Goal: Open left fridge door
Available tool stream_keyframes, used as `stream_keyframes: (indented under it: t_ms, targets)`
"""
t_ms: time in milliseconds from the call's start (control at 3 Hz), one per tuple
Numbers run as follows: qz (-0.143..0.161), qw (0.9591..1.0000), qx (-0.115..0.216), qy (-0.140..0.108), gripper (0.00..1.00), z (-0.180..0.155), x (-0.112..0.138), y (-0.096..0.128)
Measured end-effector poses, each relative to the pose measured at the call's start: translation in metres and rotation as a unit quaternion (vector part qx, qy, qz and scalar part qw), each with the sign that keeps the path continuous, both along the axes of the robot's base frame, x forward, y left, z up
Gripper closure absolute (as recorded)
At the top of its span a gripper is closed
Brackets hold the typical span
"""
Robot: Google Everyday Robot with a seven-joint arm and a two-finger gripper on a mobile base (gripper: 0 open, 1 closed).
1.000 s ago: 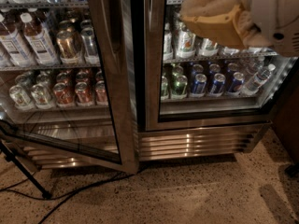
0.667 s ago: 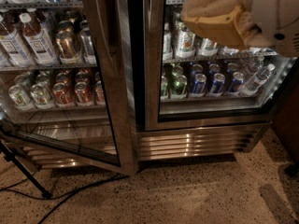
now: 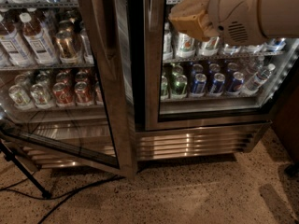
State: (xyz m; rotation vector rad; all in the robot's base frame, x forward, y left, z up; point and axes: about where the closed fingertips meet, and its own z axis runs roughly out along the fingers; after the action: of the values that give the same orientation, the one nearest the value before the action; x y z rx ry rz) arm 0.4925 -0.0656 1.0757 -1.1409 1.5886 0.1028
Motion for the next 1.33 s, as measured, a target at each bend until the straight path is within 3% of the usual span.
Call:
stream_keyframes:
  t_ms: [333, 667, 1000, 1333]
  targets:
    - [-0.003, 0.9998, 0.006, 0.019, 1.0, -0.029, 0.06, 0.007]
    - [0.006, 0.9998, 0.002, 0.016, 1.0, -0.028, 0.058, 0.016]
    - [0.031, 0.9982, 0.051, 0.005, 1.0, -0.011, 0.055, 0.034]
    - [0.104, 0.9873, 0.12, 0.007, 1.0, 0.013, 0.035, 0.083]
